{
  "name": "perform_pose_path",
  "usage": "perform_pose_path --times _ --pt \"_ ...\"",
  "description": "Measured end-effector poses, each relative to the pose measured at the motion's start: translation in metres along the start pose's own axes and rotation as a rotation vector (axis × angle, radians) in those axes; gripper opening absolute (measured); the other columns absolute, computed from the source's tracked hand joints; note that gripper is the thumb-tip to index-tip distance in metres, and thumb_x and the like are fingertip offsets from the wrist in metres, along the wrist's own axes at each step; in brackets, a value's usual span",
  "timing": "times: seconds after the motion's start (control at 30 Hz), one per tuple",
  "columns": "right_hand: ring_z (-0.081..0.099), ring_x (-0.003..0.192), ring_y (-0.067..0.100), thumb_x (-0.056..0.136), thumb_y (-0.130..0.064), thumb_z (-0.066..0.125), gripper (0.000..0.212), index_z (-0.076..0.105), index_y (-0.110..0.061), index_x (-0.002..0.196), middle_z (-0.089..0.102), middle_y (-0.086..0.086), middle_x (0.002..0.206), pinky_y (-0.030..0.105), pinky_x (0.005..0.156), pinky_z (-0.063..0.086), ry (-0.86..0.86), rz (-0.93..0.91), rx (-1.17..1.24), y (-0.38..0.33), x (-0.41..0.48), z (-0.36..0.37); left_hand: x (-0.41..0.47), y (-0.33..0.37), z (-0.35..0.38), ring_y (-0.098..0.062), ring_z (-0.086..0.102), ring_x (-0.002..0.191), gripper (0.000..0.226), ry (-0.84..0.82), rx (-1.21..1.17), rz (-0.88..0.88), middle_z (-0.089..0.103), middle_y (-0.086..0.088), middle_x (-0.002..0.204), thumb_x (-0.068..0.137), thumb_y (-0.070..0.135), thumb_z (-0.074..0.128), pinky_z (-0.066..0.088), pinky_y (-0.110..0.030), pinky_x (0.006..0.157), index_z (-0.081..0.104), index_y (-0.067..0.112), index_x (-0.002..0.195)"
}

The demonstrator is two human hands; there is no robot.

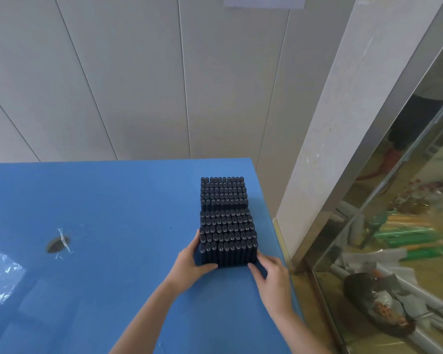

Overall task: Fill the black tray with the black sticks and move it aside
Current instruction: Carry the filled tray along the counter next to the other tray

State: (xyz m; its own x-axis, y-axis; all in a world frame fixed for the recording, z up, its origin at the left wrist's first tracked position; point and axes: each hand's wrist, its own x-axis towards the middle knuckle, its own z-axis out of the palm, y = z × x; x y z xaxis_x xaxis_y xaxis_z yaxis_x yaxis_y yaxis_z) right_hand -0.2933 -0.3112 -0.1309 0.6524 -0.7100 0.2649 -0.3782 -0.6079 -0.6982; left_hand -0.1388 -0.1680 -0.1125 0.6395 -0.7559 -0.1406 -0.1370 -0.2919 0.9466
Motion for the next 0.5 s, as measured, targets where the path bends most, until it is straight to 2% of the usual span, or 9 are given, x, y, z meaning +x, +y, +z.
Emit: perform_pose_path --times 0.07,0.2,0.3,0.37,0.5 --pt "0.05 0.072 0.009 0.077 -0.013 0.074 0.034 0.068 -0.019 0.111 0.059 -0.008 0.075 0.017 0.064 0.038 0.018 0.004 -0.002 -0.0014 0.0002 0.0012 0.003 0.0006 -0.001 0.013 0.044 0.121 0.087 -0.011 -0.004 -0.003 0.053 0.017 0.133 0.075 -0.001 0.073 0.032 0.001 0.092 0.029 0.023 0.146" --pt "0.05 0.072 0.009 0.078 -0.016 0.073 0.035 0.068 -0.022 0.112 0.06 -0.005 0.075 0.007 0.063 0.032 0.031 0.024 -0.016 -0.0016 -0.0006 0.0023 0.0086 0.0033 -0.0051 0.012 0.045 0.12 0.085 -0.045 -0.021 -0.019 0.054 0.019 0.13 0.074 -0.002 0.072 0.034 -0.003 0.095 0.032 0.024 0.144" --pt "0.05 0.072 0.01 0.079 -0.014 0.072 0.037 0.066 -0.024 0.114 0.053 -0.011 0.073 0.006 0.063 0.031 0.026 0.02 -0.016 -0.004 -0.0018 0.0005 0.0091 0.0041 -0.0057 0.007 0.043 0.126 0.086 -0.059 -0.022 -0.044 0.052 0.017 0.134 0.075 0.0 0.071 0.033 -0.016 0.106 0.029 0.027 0.145" --pt "0.049 0.075 0.008 0.081 -0.016 0.07 0.04 0.063 -0.027 0.118 0.055 -0.009 0.076 0.006 0.062 0.032 0.011 0.024 -0.012 -0.0036 -0.0026 0.0003 0.0081 0.0039 -0.0043 0.005 0.041 0.128 0.087 -0.064 -0.025 -0.058 0.049 0.017 0.137 0.077 0.001 0.07 0.032 -0.022 0.109 0.026 0.029 0.146" --pt "0.049 0.08 0.003 0.083 -0.019 0.067 0.045 0.056 -0.032 0.125 0.063 -0.007 0.088 0.006 0.061 0.037 -0.022 0.022 -0.023 0.001 -0.0048 0.0011 0.0038 0.0058 -0.0042 0.002 0.038 0.13 0.087 -0.056 0.002 -0.097 0.045 0.017 0.139 0.078 0.007 0.07 0.03 -0.023 0.109 0.022 0.034 0.145"
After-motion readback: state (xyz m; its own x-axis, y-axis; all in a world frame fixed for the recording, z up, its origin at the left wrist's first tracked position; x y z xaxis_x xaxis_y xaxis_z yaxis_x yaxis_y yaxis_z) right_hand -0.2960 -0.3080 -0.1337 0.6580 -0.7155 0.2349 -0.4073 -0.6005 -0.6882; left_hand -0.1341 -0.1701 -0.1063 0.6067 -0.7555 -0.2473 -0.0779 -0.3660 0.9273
